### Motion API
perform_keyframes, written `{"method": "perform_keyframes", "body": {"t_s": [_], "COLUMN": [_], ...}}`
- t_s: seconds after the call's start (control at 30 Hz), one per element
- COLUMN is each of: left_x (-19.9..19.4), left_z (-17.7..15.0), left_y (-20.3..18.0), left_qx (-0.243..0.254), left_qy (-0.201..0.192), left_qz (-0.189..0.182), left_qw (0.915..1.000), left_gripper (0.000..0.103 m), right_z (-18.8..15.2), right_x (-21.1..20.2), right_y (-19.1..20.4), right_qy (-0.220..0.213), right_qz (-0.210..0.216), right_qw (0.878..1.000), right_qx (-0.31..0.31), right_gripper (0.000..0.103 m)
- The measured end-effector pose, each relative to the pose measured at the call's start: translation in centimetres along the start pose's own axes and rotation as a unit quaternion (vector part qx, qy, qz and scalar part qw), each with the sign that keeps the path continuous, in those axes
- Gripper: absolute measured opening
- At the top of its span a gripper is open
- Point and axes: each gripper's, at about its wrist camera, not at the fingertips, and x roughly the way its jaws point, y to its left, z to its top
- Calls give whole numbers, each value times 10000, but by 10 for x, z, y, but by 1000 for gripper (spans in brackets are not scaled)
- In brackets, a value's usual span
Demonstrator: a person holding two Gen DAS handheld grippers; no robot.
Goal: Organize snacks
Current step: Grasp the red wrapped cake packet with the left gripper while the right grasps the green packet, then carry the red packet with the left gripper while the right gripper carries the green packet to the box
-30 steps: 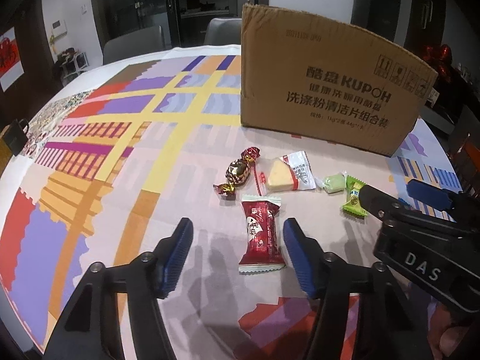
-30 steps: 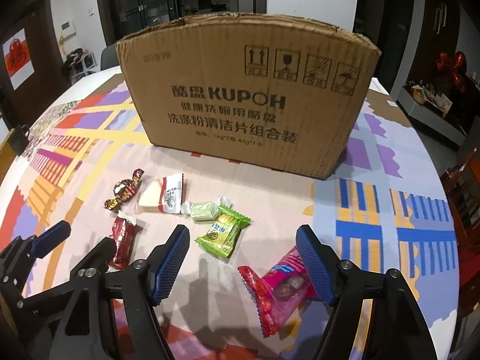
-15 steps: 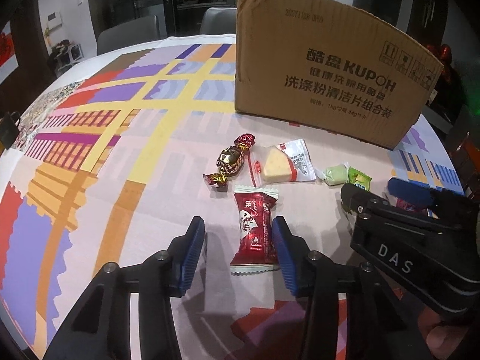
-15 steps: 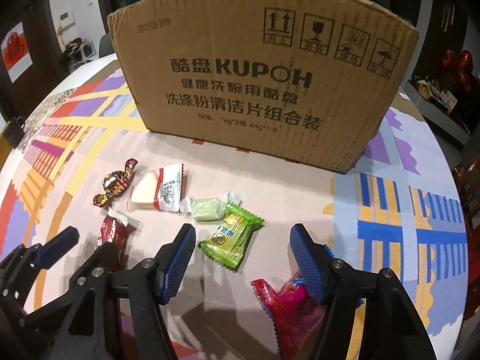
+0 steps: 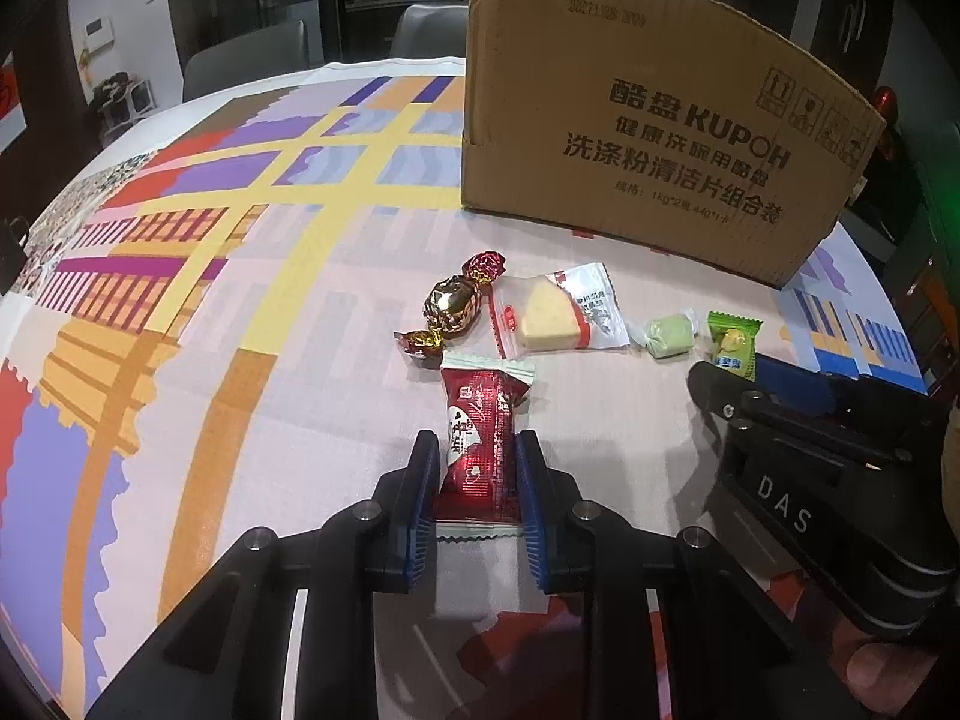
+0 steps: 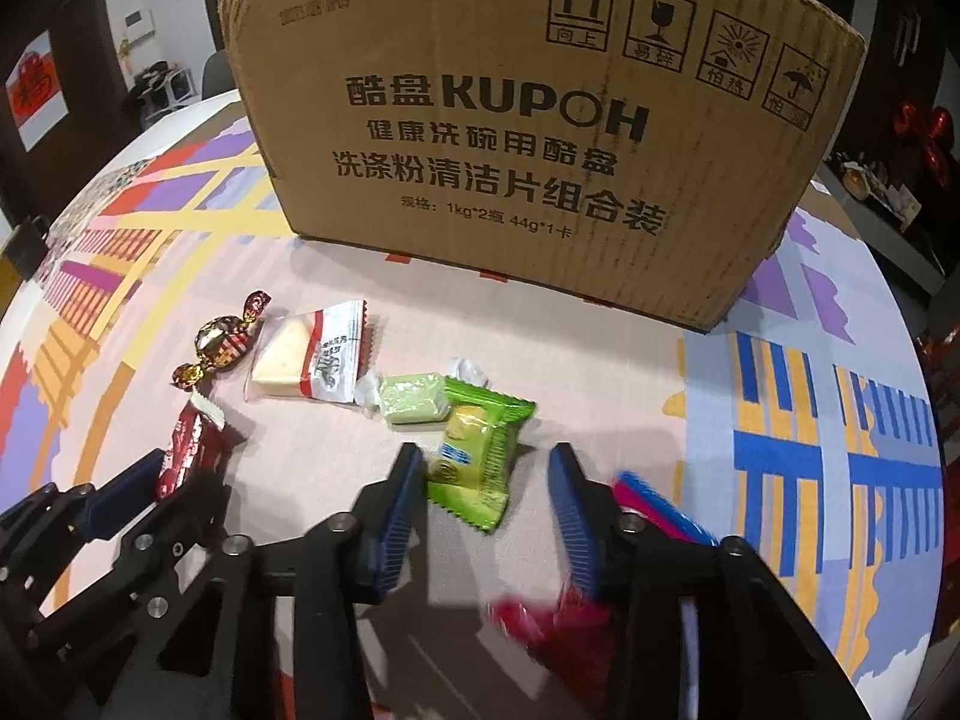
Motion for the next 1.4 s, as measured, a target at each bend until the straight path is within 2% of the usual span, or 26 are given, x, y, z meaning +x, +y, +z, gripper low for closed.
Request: {"method": "perform_keyframes", "body": {"t_s": [0.03, 0.3, 1.4], "left_x": [0, -5, -65], "left_z": [0, 1, 16], "left_y": [0, -2, -7], "left_qx": [-3, 57, 85], "left_qy": [-5, -49, -588], "left_qz": [-7, -48, -47], "left_qw": [10000, 10000, 9982], "left_gripper": [25, 22, 22], "right_z": [0, 0, 4], "right_x": [0, -5, -78], "right_y": [0, -2, -9], "right_qy": [1, -29, -625], "right_qz": [10, 81, 136], "right_qw": [10000, 10000, 9979], "right_qx": [-8, -8, 40], "right_gripper": [30, 25, 25]}}
